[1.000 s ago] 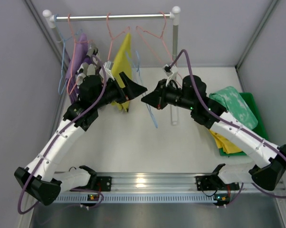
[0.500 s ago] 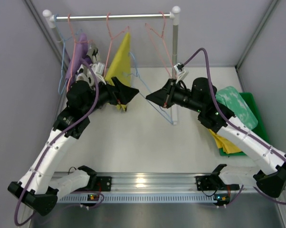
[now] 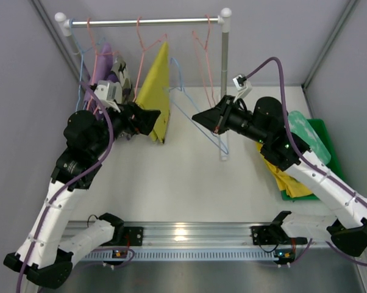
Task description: Remove the trousers from the hanger
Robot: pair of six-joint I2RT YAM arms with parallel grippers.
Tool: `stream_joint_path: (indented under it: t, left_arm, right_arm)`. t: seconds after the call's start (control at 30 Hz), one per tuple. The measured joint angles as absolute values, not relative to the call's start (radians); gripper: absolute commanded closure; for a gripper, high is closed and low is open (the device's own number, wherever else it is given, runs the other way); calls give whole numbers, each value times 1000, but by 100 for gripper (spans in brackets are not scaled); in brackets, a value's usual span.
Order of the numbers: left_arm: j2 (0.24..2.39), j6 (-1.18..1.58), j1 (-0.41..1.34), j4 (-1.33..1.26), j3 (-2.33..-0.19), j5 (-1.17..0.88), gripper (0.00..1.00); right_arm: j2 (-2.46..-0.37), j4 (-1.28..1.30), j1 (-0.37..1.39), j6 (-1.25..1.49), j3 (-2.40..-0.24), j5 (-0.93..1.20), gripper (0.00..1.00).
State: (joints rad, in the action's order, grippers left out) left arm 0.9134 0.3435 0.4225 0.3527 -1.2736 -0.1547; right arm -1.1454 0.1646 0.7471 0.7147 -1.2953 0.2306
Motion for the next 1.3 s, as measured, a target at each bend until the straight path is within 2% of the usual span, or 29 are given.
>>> stream_joint_path:
  t: [0.4, 0.8, 1.17, 1.3]
  left_arm:
    - [914, 342, 372, 361, -1274, -63, 1]
    - [914, 393, 340, 361, -1274, -43, 1]
    - [939, 389, 336, 389, -1290, -67, 1]
    - [947, 385, 336, 412, -1301, -67, 1]
  right_arm:
    - [-1231, 165, 743, 634, -1578, 12, 100]
    - [-1526, 171, 752, 602, -1829, -138, 100]
    - [-1617, 203, 772, 651, -1880, -234, 100]
    - [-1617, 204, 787, 670, -1871, -238, 83]
